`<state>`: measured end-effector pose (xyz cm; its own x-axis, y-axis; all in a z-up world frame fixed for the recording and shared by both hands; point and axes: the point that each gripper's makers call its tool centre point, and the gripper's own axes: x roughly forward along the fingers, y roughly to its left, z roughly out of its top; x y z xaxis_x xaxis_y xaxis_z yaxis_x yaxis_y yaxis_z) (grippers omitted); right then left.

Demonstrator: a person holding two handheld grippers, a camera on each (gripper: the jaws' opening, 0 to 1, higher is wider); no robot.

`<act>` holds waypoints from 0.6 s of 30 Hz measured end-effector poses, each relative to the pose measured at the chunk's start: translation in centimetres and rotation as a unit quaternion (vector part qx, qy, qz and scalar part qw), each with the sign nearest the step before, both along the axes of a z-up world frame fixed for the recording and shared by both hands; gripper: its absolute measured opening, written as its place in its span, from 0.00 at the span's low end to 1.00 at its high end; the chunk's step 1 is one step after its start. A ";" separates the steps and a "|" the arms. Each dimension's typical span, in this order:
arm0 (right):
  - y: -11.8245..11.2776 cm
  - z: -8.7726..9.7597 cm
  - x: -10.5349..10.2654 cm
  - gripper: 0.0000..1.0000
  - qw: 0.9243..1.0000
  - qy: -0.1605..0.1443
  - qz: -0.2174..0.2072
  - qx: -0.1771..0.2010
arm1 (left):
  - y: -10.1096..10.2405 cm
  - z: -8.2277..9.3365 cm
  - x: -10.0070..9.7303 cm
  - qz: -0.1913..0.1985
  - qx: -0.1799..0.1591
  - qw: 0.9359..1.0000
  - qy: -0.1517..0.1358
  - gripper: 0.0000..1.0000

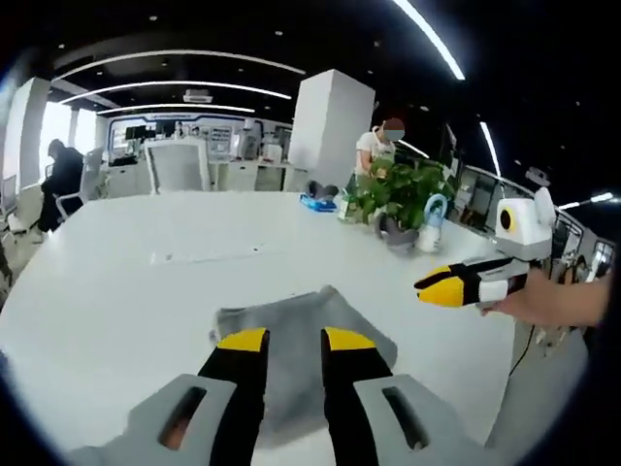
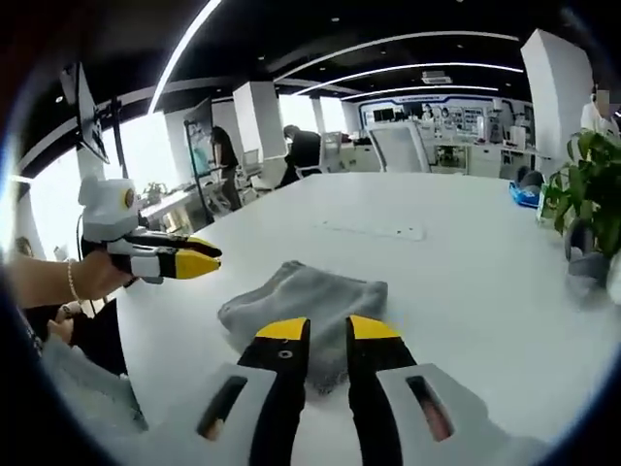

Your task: Fold the towel on the table until its edges align and the towel forms a compact rectangular stack.

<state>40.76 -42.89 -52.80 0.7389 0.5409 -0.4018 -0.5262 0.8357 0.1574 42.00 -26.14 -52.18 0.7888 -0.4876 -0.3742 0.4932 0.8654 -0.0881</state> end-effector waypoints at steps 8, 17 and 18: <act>-2.0 1.5 -1.7 0.19 0.997 -0.050 -0.043 -0.029 | 3.5 2.4 -3.1 0.071 -0.049 0.996 -0.038 0.49; -3.7 1.0 -4.0 0.39 0.993 -0.073 -0.086 -0.024 | 6.6 0.0 -5.8 0.122 -0.083 0.989 -0.032 0.53; -3.8 1.1 -4.2 0.40 0.993 -0.079 -0.083 -0.028 | 6.8 0.1 -6.1 0.126 -0.081 0.988 -0.038 0.56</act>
